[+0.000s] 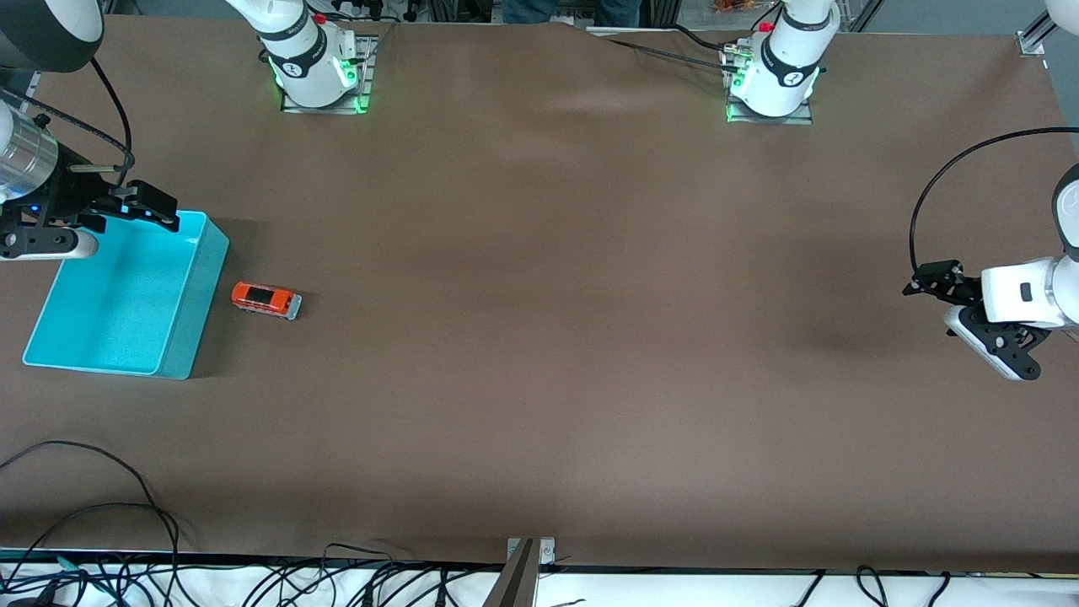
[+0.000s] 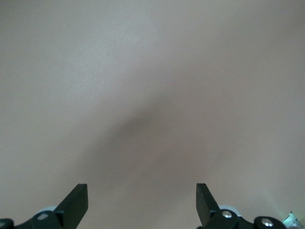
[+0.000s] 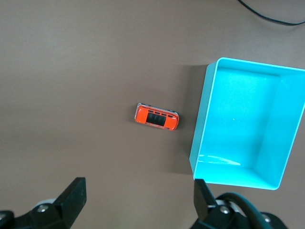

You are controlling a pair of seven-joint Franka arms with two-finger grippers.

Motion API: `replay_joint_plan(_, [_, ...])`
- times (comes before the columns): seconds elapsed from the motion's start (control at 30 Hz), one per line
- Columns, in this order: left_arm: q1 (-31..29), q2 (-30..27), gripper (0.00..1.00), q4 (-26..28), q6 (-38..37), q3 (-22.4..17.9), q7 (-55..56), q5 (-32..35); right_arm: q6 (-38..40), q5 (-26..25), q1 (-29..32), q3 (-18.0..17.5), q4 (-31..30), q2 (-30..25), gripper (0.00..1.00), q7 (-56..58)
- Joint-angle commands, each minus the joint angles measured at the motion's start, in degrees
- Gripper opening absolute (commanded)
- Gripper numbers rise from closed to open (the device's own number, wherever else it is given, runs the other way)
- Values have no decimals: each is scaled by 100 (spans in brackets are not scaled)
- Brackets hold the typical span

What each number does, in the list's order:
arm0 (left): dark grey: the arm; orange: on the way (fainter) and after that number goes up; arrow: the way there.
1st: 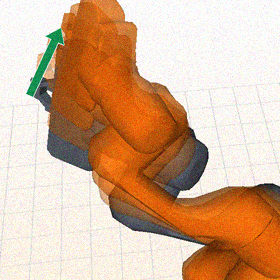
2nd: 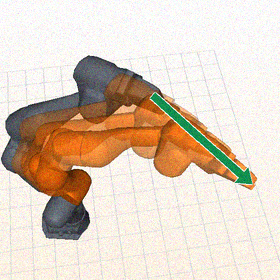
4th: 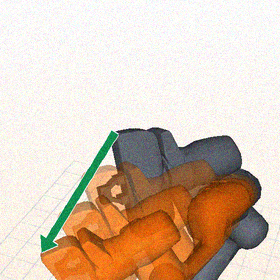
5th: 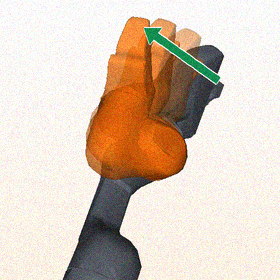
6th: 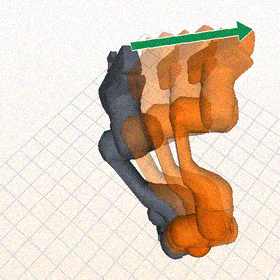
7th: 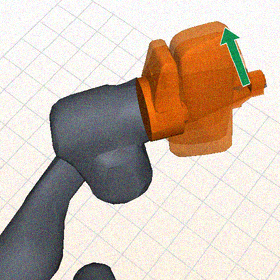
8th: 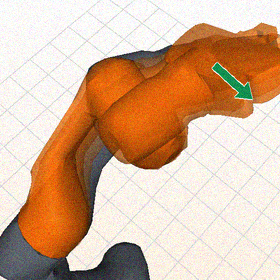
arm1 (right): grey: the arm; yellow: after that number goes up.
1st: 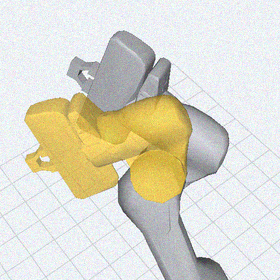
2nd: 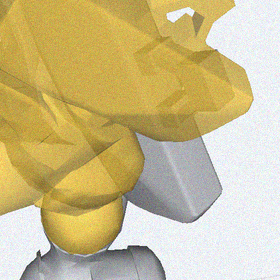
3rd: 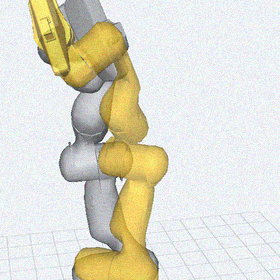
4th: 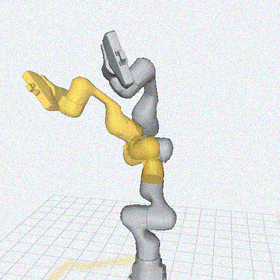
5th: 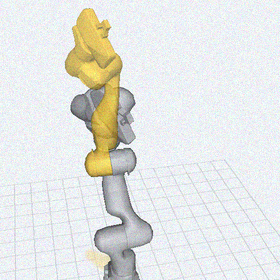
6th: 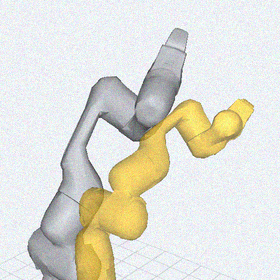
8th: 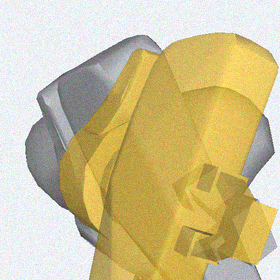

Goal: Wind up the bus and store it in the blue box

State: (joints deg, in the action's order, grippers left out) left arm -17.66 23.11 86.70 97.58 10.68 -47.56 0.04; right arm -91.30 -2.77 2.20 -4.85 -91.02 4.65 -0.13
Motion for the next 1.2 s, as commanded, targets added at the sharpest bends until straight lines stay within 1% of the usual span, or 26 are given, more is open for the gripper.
replay_joint_plan(0.0, [473, -369, 100, 75, -143, -136, 405, 65, 122, 75, 43, 11, 93, 18, 100, -66])
replay_joint_plan(0.07, [597, -448, 100, 84, -143, -145, 659, 285, 113, 66, 17, 2, 93, 18, 100, -74])
replay_joint_plan(0.17, [772, -597, 100, 136, -143, -154, 1028, 356, 113, 58, 17, 2, 93, 27, 100, -83])
replay_joint_plan(0.27, [1010, -869, 100, 294, -151, -215, 1406, 453, 113, 49, 8, 2, 49, 45, 100, -92])
replay_joint_plan(0.4, [1256, -1177, 100, 374, -230, -286, 1960, 541, 104, 31, 17, 2, 58, 238, 100, -92])
replay_joint_plan(0.53, [1581, -1528, 100, 426, -248, -487, 2400, 567, 104, 40, 17, 2, 49, 335, 100, -92])
replay_joint_plan(0.63, [1845, -1880, 100, 654, -248, -663, 2830, 532, 113, 49, 8, 2, 49, 388, 100, -101])
replay_joint_plan(0.7, [1898, -2134, 100, 786, -239, -769, 3120, 506, 113, 49, 8, 2, 49, 396, 100, -110])
replay_joint_plan(0.8, [2082, -2364, 100, 805, -239, -813, 3384, 506, 104, 58, -1, -7, 23, 423, 100, -101])
replay_joint_plan(0.97, [2127, -2513, 100, 831, -222, -822, 3683, 567, -71, 58, 8, -16, -257, 370, 100, -101])
replay_joint_plan(1.1, [2135, -2663, 100, 1006, -169, -822, 3728, 576, -764, 75, -1, -7, -933, 124, 100, -118])
replay_joint_plan(1.17, [2136, -2654, 100, 1007, -134, -822, 3728, 568, -1055, 75, -1, -7, -1215, 98, 100, -180])
